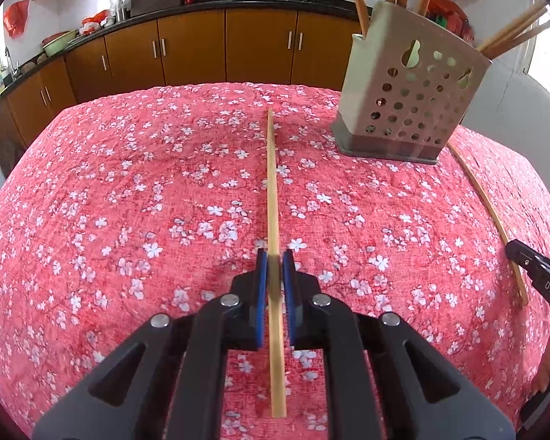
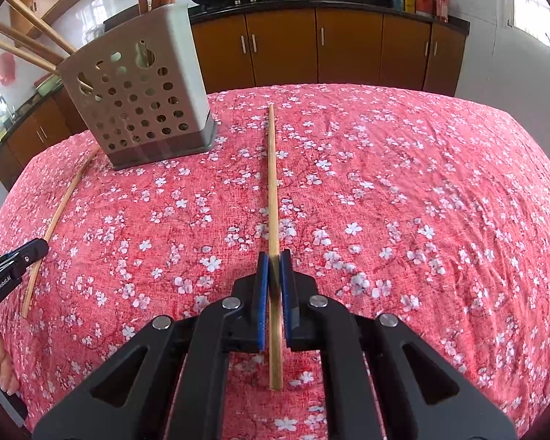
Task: Organize utensils
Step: 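Grasp a chopstick with the left gripper while the right grasps the last one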
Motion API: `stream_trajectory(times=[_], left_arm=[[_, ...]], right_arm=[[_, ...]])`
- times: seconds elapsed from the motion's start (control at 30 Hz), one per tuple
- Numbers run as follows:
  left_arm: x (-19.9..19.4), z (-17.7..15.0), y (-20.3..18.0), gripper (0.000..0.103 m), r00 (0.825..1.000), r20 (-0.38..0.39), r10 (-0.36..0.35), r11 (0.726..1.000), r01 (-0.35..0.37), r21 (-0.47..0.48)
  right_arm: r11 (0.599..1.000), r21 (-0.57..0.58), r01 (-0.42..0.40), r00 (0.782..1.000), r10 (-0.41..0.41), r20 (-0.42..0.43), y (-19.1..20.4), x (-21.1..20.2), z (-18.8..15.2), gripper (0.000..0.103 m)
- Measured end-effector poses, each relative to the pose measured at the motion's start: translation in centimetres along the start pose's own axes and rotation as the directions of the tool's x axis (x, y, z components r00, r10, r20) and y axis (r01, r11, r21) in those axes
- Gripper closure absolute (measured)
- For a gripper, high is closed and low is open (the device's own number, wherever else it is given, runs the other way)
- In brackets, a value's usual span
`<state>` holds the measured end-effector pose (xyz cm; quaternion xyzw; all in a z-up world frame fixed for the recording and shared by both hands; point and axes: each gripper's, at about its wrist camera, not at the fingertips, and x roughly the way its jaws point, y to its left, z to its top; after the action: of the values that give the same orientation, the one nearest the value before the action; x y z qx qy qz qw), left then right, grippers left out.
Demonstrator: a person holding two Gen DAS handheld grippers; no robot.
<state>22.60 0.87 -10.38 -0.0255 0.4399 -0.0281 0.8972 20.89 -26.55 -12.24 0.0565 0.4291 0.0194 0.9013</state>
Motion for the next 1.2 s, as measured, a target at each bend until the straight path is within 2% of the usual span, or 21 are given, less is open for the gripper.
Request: stream_trajectory(times=[0.63, 0.8, 1.2], left_arm=[[-0.17, 0.03, 0.49, 0.092, 1.0, 0.001, -0.019, 1.0, 0.019, -0.022], [-0.46, -0.16, -0.09, 0.091, 1.0, -0.006, 0.012, 0.998, -0.011, 0.054], [-0.48, -0.16, 0.12, 0.09, 1.0, -0.004, 0.001, 1.0, -0.001, 0.022]], right_arm=[[1.0, -0.002, 0.004, 1.0, -0.004, 0.0, -0.2, -0.1, -0.01, 0.095], [0.999, -0.03, 0.012, 1.0, -0.012, -0.001, 0.2, -0.37, -0.3, 0.095], [0.999, -0.028, 0.015, 1.0, -0.015, -0.002, 0.25, -0.49, -0.32, 0.095]])
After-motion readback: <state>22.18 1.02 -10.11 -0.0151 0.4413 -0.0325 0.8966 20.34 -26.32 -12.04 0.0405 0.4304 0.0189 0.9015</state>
